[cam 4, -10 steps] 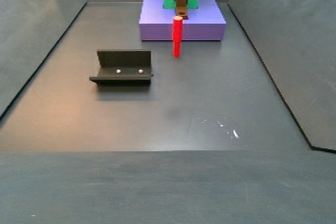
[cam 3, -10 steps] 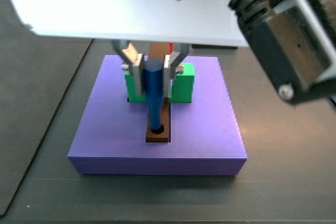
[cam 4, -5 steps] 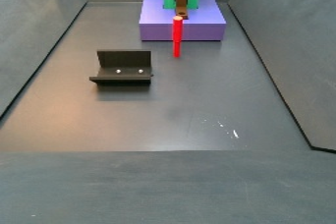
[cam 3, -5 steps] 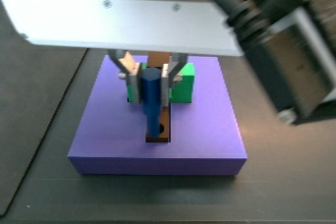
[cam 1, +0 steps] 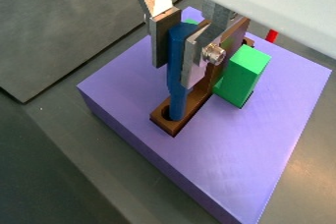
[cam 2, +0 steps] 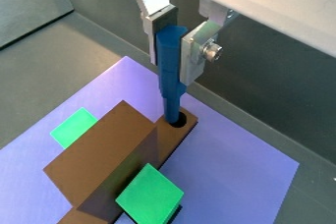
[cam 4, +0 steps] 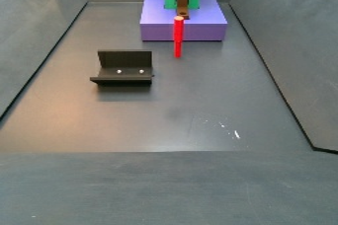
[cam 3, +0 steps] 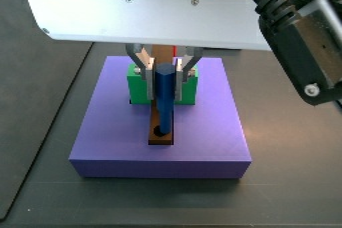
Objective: Pick up the blue object. Move up. Move to above the board. Insert the blue object.
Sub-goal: Insert the blue object.
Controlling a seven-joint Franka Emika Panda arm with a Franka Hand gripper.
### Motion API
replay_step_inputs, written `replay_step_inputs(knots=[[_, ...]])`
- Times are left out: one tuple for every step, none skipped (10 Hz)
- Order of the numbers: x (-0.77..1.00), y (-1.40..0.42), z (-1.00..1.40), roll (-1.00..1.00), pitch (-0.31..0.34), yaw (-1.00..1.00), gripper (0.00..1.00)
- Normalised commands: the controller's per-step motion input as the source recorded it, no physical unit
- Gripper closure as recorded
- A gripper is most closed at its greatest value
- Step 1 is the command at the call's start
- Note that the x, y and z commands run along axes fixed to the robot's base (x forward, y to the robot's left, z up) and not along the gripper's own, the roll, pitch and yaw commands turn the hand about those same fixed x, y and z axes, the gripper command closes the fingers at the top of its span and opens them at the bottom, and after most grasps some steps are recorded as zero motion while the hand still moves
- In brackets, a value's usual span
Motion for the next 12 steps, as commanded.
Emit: replay_step_inputs(knots=[[-0.09,0.00,-0.03,-0.03,0.000,-0.02,1.00],[-0.01,-0.03,0.00,0.00,0.000,0.00,1.00],[-0.02,-0.08,0.00,0.00,0.000,0.00,1.00],[-0.11,-0.03,0.00,0.00,0.000,-0.01,1.00],[-0.07,-0.02,0.00,0.00,0.000,-0.01,1.00],[-0.11,0.00,0.00,-0.01,0.000,-0.05,1.00],[-0.09,0.00,0.00,-0.02,0.000,-0.03,1.00],[0.00,0.00,0.00,-0.01,0.000,0.00,1.00],[0.02,0.00,-0.03,0.00,0.000,0.00,1.00],[0.13,0.00,-0.10,0.00,0.000,0.00,1.00],[0.20,0.00,-0.18,0.04,0.020,0.00,1.00],[0.22,0.00,-0.23,0.11,0.056,0.00,1.00]])
